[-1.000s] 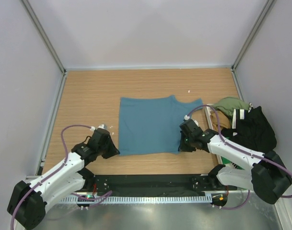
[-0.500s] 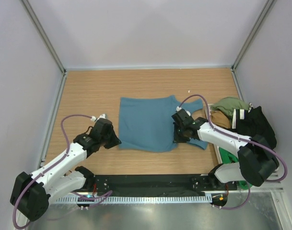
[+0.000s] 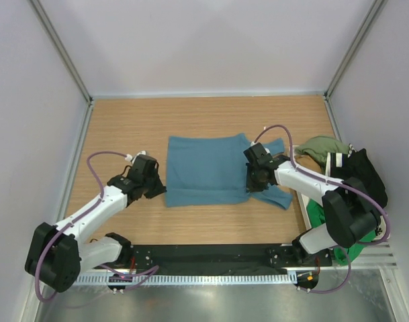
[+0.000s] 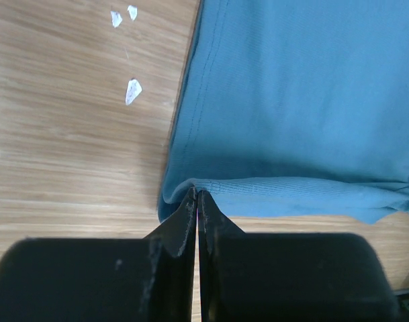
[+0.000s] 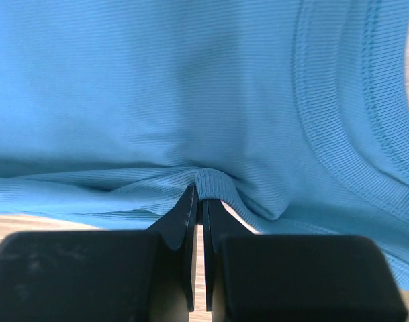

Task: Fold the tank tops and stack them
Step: Fold the tank top

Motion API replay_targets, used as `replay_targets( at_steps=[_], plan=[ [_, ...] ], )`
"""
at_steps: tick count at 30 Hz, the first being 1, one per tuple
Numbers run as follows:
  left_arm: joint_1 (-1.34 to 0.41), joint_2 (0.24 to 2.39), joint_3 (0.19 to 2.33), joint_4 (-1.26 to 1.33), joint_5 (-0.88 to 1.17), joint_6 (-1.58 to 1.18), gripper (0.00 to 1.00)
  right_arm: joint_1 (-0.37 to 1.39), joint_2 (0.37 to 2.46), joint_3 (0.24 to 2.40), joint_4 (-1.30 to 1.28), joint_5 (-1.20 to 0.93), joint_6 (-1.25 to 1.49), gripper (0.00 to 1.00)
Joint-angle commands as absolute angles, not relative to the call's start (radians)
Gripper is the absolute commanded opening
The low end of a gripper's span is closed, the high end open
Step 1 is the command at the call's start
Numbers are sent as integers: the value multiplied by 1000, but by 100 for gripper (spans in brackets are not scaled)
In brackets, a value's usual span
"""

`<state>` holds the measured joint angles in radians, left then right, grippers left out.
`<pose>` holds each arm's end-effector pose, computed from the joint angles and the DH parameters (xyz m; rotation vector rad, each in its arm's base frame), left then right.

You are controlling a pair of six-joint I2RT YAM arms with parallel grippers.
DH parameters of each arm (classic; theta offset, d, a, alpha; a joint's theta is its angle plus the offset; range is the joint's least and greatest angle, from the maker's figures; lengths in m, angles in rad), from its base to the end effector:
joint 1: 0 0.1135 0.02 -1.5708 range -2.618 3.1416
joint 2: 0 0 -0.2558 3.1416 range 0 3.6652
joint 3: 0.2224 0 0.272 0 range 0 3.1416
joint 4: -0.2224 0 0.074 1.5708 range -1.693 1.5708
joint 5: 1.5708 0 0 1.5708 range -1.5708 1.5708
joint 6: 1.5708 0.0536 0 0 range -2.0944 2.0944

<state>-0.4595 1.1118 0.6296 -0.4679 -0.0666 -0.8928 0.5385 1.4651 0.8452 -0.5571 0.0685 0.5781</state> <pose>0.2200 -0.1049 0.1692 -0.5816 2.5144 -0.4509 0.2532 0.1470 0.1449 0.0736 2.7632 0.2118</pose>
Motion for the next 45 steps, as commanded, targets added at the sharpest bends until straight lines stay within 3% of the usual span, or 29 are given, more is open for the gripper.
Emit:
replay_targets(
  at_steps=[1, 45],
  plan=[
    [-446, 1126, 690, -422, -63, -859, 0, 508, 1463, 887, -538, 69, 545, 8],
    [-341, 1471, 896, -325, -41, -787, 0, 385, 1703, 1157, -561, 55, 462, 15]
  ],
)
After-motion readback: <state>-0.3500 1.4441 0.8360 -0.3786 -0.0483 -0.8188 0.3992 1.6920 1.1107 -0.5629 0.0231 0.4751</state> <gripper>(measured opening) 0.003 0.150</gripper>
